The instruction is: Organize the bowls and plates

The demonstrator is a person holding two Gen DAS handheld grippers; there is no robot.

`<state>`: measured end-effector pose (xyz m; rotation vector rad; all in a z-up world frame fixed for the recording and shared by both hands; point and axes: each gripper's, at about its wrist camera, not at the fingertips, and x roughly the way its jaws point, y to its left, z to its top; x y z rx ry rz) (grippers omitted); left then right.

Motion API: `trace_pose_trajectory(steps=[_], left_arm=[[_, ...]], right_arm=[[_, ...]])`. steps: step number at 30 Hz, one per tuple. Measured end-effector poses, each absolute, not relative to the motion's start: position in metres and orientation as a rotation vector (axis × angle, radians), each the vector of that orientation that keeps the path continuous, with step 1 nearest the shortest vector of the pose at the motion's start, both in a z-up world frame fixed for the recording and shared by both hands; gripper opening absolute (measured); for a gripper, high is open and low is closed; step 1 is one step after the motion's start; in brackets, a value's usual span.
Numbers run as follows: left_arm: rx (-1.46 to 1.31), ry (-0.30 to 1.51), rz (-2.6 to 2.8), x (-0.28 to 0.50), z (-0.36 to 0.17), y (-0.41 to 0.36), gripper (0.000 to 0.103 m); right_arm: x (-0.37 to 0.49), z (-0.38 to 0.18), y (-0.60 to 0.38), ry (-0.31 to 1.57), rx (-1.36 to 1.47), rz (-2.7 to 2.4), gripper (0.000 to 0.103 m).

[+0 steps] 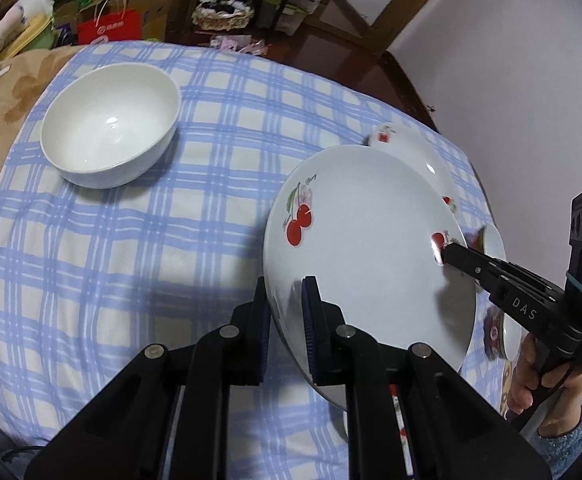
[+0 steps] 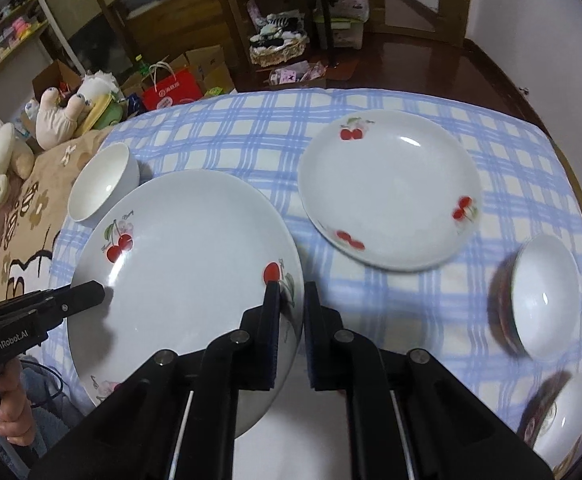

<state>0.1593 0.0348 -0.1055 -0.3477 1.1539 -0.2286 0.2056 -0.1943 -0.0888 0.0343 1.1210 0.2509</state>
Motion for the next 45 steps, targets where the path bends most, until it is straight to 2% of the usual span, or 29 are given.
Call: trace_pose_trajectory(steps=[10,20,45], left_arm=[[-0.297,1.124,-0.311,0.126,-0.088,0.008,0.015],[-0.215,1.130,-0.367,0.106,-0.088,-0.021,0.015],[-0.090,1.168,-0.391,0.098,-0.120,-0.063,0.015]], right_arm=[[0.144,-0.074,-0.222,1.075,0.073,0.171,0.012],[0.100,-0.082,-0.250,1.040,0.159,0.104,0.012],[0.071,-0.128,-0.281,0.994,0.249,0.038,0.012]])
